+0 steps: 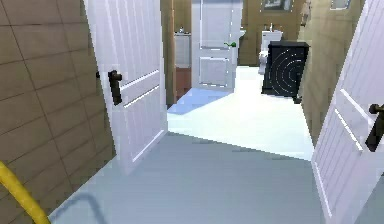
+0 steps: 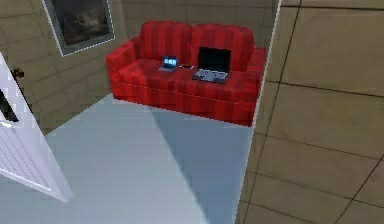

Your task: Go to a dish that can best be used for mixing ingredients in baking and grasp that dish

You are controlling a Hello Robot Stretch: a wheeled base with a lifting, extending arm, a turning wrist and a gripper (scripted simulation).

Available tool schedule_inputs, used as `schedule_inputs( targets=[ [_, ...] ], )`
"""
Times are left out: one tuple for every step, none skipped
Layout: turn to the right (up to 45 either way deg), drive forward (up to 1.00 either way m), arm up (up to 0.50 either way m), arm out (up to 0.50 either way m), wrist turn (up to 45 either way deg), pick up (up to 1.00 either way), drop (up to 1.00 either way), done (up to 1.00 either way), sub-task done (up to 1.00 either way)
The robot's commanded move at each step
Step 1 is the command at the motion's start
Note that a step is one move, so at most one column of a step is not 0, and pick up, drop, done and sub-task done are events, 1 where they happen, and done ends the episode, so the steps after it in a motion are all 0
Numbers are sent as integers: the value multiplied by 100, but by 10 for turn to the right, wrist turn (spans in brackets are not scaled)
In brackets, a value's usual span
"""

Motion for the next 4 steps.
schedule_inputs(
  targets=[
    [150,0,0,0,0,0,0,0,0],
    [0,45,0,0,0,0,0,0,0],
    [-120,0,0,0,0,0,0,0,0],
    [0,100,0,0,0,0,0,0,0]
  ],
)
